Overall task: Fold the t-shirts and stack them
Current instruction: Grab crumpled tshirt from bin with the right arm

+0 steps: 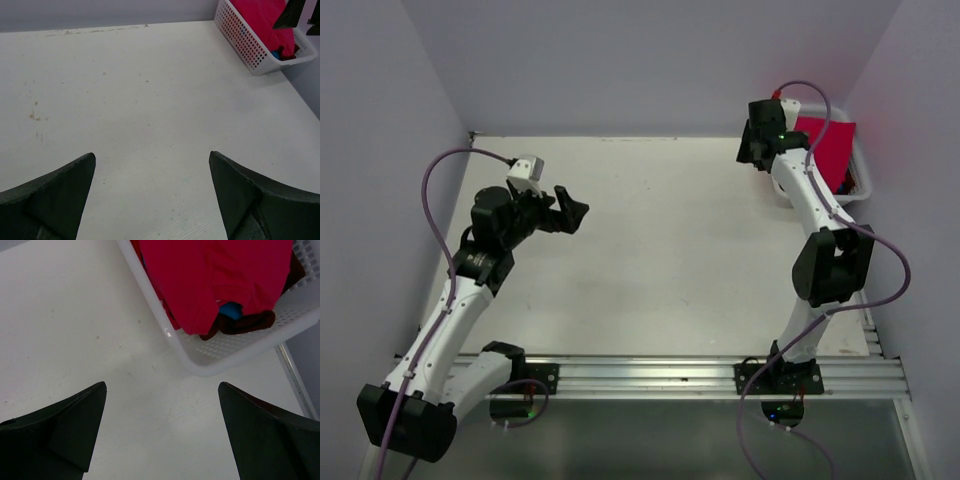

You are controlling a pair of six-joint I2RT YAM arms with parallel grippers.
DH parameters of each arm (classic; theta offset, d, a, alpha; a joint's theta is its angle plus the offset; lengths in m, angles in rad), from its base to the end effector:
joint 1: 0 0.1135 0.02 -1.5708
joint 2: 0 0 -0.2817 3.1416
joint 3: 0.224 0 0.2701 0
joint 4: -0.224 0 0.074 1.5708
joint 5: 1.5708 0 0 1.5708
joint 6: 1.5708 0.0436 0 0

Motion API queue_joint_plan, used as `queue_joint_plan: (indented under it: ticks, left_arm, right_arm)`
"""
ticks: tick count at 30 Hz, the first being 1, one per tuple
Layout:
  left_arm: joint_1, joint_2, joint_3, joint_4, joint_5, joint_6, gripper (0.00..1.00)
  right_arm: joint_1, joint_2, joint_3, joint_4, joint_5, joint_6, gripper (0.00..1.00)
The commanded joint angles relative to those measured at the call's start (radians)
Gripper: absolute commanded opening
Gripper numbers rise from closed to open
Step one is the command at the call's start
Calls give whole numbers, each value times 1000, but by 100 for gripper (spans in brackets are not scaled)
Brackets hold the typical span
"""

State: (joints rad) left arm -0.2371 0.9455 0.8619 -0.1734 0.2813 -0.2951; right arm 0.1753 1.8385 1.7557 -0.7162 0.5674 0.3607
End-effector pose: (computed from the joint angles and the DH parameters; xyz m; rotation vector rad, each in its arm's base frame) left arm 0.2252 -0.0669 0.3502 0.1485 1.8577 -0.6288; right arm 0.4365 0.0535 0.3438 0.4699 2.1982 -0.3875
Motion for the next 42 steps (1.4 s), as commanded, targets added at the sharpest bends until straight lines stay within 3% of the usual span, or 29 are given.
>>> queue_joint_plan:
  ticks: [1,11,32,42]
  left_arm:
    - [-5,-36,9,-6,-18,22,100]
    - [-5,-74,-12,-9,-25,17,100]
    - [-5,-70,-18,3,-11,10,100]
    - [-5,-80,-24,-6,-17,14,100]
  right_arm:
    - [-23,-4,113,-41,22,29,99]
    - [-45,174,413,-184,83,30,99]
    - [-45,45,228,-37,54,-9,99]
    - [-117,166,327,-94,71,40,99]
